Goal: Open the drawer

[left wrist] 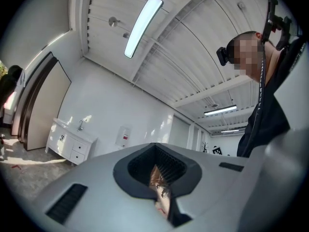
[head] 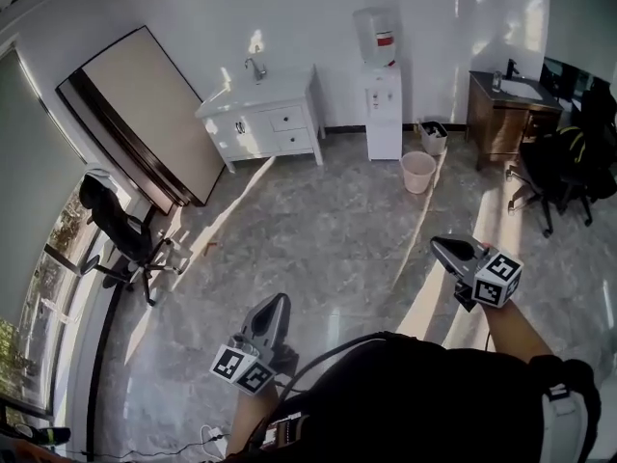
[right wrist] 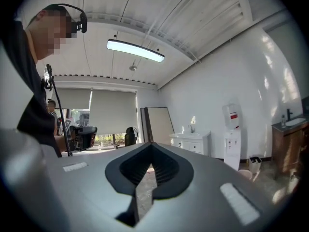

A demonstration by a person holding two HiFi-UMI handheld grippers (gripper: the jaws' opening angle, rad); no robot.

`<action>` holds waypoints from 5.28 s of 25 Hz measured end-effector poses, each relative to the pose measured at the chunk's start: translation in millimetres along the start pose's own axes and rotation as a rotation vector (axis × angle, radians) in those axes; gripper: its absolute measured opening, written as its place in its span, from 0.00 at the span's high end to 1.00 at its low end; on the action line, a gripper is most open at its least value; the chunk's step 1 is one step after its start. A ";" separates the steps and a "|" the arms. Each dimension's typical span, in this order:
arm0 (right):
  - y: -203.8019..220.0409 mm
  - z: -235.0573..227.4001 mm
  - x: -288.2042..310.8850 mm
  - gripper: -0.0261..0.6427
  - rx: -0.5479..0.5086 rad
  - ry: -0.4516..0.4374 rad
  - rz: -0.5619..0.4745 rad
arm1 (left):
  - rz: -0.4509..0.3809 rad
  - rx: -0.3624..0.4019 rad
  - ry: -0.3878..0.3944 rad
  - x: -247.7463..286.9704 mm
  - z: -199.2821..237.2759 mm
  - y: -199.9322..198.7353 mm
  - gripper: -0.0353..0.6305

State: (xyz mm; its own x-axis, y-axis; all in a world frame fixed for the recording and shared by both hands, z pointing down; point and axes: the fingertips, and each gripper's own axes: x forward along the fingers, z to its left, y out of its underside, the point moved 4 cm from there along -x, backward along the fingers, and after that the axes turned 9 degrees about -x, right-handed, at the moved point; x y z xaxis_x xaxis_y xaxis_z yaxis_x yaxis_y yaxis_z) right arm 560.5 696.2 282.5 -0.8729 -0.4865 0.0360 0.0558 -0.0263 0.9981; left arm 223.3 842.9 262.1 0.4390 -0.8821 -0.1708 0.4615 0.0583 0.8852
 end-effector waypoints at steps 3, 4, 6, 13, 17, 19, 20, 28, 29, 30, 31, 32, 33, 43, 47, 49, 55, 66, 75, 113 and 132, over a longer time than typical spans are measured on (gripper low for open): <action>-7.0 12.0 32.6 0.97 0.012 0.041 -0.024 | 0.020 0.019 0.053 2.8 34.6 -29.0 0.96; -10.1 16.9 45.1 0.97 0.016 0.048 -0.035 | 0.023 0.031 0.066 2.5 45.2 -40.3 0.96; -15.8 28.4 73.5 0.97 0.016 0.050 -0.047 | 0.021 0.043 0.080 -1.0 67.7 -61.1 0.96; -24.0 57.8 158.7 0.97 -0.004 0.041 -0.049 | 0.021 0.036 0.072 -28.6 142.4 -98.1 0.96; -21.4 68.2 199.4 0.97 0.003 0.029 -0.040 | 0.015 0.033 0.044 -45.8 179.0 -113.3 0.96; -21.8 73.3 221.1 0.97 -0.005 0.010 -0.031 | 0.008 0.034 0.029 -52.3 194.8 -120.8 0.96; -22.5 75.2 231.7 0.97 -0.010 0.000 -0.028 | 0.004 0.034 0.021 -55.0 202.5 -123.7 0.96; -19.3 57.9 275.9 0.97 0.003 -0.046 -0.031 | -0.006 0.029 -0.027 -47.9 234.8 -129.7 0.96; -18.4 51.6 279.8 0.97 0.008 -0.050 -0.034 | -0.005 0.030 -0.034 -43.2 237.4 -130.0 0.96; -17.4 44.2 283.1 0.97 0.012 -0.056 -0.036 | -0.004 0.033 -0.042 -37.0 239.0 -130.0 0.96; -16.0 35.5 285.5 0.97 0.014 -0.063 -0.037 | -0.004 0.037 -0.048 -29.3 239.4 -129.4 0.96; -14.2 25.4 287.3 0.97 0.013 -0.073 -0.036 | -0.006 0.043 -0.054 -20.3 238.9 -128.5 0.96; -12.1 14.1 289.0 0.97 0.011 -0.084 -0.034 | -0.010 0.050 -0.061 -10.6 237.9 -127.5 0.96; -35.7 -117.6 295.5 0.97 -0.017 -0.169 -0.078 | -0.075 0.070 -0.125 98.5 211.9 -115.0 0.96; -31.7 -165.0 286.2 0.97 -0.025 -0.195 -0.082 | -0.076 0.078 -0.135 147.4 198.7 -101.2 0.96; -29.1 -188.3 282.5 0.97 -0.013 -0.192 -0.080 | -0.070 0.078 -0.141 168.7 195.0 -98.5 0.96; -7.9 -244.3 273.4 0.97 0.024 -0.188 -0.074 | -0.032 0.071 -0.148 228.3 188.6 -76.1 0.96; 21.4 -278.8 291.4 0.97 0.057 -0.140 -0.033 | 0.018 0.039 -0.080 285.8 226.8 -64.3 0.96; -2.7 -266.2 357.1 0.97 -0.002 -0.044 -0.019 | 0.006 0.028 0.005 285.9 313.3 -111.6 0.96; -16.7 -292.4 651.7 0.97 -0.032 -0.153 -0.008 | -0.041 0.040 -0.073 311.9 556.6 -222.6 0.96; -11.1 -512.8 636.8 0.97 -0.029 -0.209 -0.029 | -0.044 0.047 -0.124 518.6 526.0 -174.6 0.96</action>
State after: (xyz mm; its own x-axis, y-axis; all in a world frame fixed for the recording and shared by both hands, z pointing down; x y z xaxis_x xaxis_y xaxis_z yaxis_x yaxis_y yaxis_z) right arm 252.5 -61.1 268.6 -0.9558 -0.2933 0.0202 0.0408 -0.0644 0.9971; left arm -35.2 129.5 246.6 0.3190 -0.9345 -0.1580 0.4406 -0.0014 0.8977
